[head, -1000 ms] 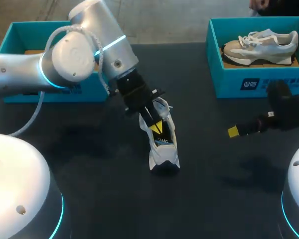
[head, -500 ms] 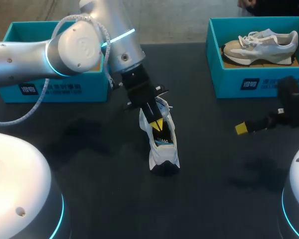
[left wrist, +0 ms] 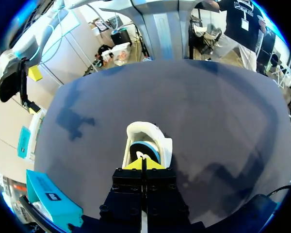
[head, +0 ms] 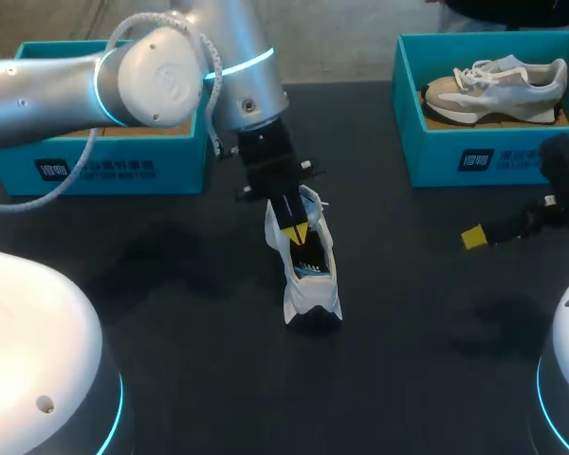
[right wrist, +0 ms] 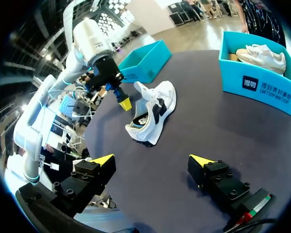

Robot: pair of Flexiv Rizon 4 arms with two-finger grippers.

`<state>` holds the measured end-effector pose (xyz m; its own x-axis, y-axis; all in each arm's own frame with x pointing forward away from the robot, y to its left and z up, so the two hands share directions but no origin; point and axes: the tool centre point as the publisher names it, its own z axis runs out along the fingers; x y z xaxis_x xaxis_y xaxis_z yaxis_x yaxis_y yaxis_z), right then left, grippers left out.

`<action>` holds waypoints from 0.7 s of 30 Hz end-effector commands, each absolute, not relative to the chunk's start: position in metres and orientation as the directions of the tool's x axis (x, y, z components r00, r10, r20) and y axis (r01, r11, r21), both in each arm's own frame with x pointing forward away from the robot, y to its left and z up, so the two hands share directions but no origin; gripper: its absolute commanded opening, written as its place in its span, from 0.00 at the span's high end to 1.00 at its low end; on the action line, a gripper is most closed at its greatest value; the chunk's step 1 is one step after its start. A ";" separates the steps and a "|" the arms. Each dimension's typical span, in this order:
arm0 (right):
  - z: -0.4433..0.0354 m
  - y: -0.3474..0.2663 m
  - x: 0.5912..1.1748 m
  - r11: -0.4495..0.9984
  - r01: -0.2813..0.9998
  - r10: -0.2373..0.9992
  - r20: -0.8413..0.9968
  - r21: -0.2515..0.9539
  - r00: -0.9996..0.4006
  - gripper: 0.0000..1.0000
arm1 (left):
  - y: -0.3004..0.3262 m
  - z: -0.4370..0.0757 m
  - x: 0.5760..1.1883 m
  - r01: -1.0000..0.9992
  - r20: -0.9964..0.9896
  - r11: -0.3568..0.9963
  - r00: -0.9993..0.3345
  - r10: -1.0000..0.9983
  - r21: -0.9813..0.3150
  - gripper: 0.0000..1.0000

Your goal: Take the shoe out of the shoebox, open the shoe tongue, remove and reinsert the insole, then place the shoe into the shoebox

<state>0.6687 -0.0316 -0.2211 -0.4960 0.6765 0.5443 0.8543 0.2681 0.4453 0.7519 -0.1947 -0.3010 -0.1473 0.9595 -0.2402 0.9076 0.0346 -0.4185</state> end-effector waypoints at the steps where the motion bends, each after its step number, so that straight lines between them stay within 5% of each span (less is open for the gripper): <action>1: -0.215 -0.036 0.664 0.273 0.856 0.680 0.541 0.440 -0.495 0.00 | -0.197 -0.296 0.754 0.920 -0.200 0.031 -0.118 0.973 -0.391 1.00; 21: -0.209 -0.048 0.660 0.242 0.864 0.700 0.538 0.441 -0.470 0.00 | -0.204 -0.311 0.753 0.943 -0.123 -0.044 0.003 0.992 -0.329 1.00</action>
<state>0.6644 -0.0488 -0.2088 -0.4722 0.6958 0.5412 0.8649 0.2472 0.4368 0.7523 -0.2011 -0.3062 0.0031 0.9921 -0.1256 0.9434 -0.0445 -0.3286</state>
